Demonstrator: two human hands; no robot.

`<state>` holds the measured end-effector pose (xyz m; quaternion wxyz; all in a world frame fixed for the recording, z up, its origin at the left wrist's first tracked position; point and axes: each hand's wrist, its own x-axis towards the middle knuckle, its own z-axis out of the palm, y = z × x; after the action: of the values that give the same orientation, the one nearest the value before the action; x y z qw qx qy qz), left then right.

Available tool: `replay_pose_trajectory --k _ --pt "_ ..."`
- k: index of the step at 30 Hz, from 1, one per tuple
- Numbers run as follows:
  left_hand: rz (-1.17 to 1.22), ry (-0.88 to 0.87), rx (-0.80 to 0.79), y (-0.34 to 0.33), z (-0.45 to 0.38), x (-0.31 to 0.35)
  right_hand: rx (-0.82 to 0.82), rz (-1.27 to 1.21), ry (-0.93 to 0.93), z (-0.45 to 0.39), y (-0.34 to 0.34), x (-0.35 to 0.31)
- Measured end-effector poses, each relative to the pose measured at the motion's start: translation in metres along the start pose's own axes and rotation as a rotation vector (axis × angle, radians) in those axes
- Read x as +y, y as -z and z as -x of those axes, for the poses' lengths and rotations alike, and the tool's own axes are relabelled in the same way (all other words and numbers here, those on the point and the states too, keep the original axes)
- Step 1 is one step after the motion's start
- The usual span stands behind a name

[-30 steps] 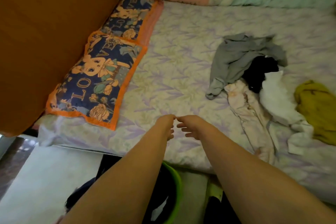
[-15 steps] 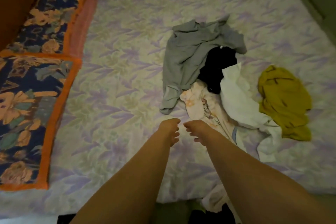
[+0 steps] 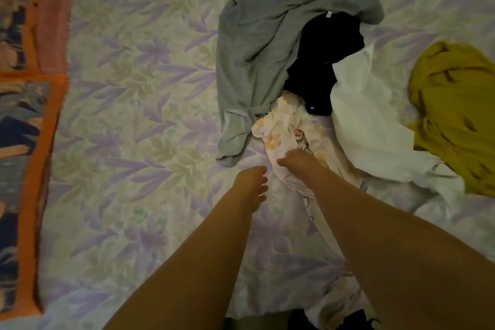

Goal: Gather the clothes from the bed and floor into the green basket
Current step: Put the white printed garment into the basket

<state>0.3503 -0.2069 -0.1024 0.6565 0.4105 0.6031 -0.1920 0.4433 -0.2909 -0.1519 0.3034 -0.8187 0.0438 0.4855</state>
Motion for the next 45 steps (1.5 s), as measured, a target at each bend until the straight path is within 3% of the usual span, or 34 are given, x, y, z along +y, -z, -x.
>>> replay_pose_trajectory --k 4,7,13,14,15,18,20,26,31,35,39,45 --pt "0.013 0.018 -0.023 0.009 -0.011 -0.015 -0.017 -0.304 0.150 0.006 -0.011 0.005" --pt "0.033 -0.017 -0.021 0.013 -0.008 -0.012 -0.127 -0.505 0.150 0.021 -0.018 0.005" --pt "0.044 -0.054 -0.064 0.023 0.019 0.017 -0.436 -0.376 0.016 0.080 -0.035 0.011" --pt "-0.006 -0.070 -0.021 0.026 0.030 0.017 -0.494 -0.095 -0.017 0.093 -0.042 0.004" --pt "-0.030 -0.078 0.006 0.031 0.037 0.016 -0.514 -0.051 0.060 0.110 -0.045 -0.001" --pt "-0.028 -0.225 0.119 0.053 0.067 0.009 -0.561 -0.435 0.064 0.145 -0.032 -0.022" --pt "-0.008 -0.303 0.150 0.071 0.084 0.003 -0.482 -0.544 0.126 0.155 -0.020 -0.016" --pt "-0.008 -0.389 -0.026 0.140 0.175 -0.020 -0.034 -0.086 0.227 0.214 -0.037 -0.028" --pt "0.120 -0.439 -0.162 0.200 0.257 -0.041 -0.030 0.303 0.552 0.292 -0.099 -0.054" --pt "0.061 -0.489 -0.170 0.255 0.327 -0.054 -0.041 0.467 0.616 0.375 -0.162 -0.085" --pt "0.066 -0.649 -0.070 0.321 0.386 -0.066 -0.064 0.793 0.690 0.432 -0.208 -0.098" --pt "0.137 -0.785 0.367 0.436 0.447 -0.103 0.127 0.889 0.582 0.492 -0.226 -0.106"
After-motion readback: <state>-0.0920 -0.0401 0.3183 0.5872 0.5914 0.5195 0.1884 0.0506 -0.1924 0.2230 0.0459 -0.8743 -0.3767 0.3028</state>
